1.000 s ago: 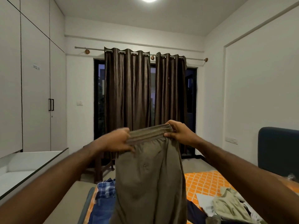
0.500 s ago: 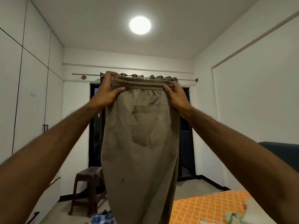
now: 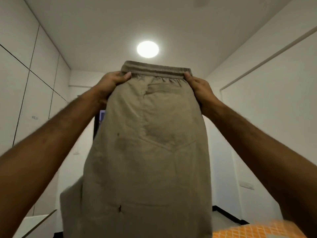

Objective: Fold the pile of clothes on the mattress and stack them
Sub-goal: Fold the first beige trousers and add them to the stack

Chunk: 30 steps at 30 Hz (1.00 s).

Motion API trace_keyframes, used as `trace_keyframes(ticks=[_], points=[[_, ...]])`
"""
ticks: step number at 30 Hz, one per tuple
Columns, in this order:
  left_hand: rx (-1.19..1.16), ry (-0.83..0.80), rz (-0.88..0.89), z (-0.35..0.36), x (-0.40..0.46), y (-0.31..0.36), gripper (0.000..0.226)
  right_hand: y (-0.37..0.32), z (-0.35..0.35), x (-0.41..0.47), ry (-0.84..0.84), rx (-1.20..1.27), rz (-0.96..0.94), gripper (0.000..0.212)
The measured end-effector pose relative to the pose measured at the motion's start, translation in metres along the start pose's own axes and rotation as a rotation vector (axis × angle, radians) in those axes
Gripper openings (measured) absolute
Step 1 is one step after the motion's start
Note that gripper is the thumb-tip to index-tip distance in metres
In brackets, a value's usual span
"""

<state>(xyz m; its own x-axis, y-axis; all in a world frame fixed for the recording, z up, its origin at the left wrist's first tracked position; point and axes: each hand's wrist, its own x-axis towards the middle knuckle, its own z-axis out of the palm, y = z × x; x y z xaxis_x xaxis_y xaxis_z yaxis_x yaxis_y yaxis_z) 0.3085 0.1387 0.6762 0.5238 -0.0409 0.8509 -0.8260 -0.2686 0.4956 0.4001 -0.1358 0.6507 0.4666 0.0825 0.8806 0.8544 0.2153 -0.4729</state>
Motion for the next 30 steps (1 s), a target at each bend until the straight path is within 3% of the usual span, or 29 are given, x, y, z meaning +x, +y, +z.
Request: trace_keyframes(ticks=[3, 7, 15, 24, 28, 30], points=[[-0.086, -0.04, -0.112, 0.002, 0.009, 0.007, 0.024, -0.012, 0.004, 0.003, 0.037, 0.057, 0.072, 0.038], [-0.05, 0.032, -0.288, 0.004, 0.013, -0.039, 0.026, 0.025, 0.01, 0.001, 0.037, 0.015, 0.204, 0.039], [0.064, -0.007, -0.553, 0.029, -0.078, -0.23, 0.016, 0.225, -0.016, -0.08, -0.166, -0.107, 0.512, 0.035], [0.475, -0.306, -0.788, 0.061, -0.179, -0.459, 0.029, 0.441, -0.041, -0.2, -0.4, -0.4, 0.817, 0.032], [0.968, -0.417, -0.71, 0.083, -0.211, -0.556, 0.026, 0.548, -0.04, -0.24, -0.416, -0.693, 0.778, 0.031], [1.02, -0.415, -0.712, 0.098, -0.219, -0.61, 0.025, 0.611, -0.037, -0.255, -0.379, -0.81, 0.757, 0.034]])
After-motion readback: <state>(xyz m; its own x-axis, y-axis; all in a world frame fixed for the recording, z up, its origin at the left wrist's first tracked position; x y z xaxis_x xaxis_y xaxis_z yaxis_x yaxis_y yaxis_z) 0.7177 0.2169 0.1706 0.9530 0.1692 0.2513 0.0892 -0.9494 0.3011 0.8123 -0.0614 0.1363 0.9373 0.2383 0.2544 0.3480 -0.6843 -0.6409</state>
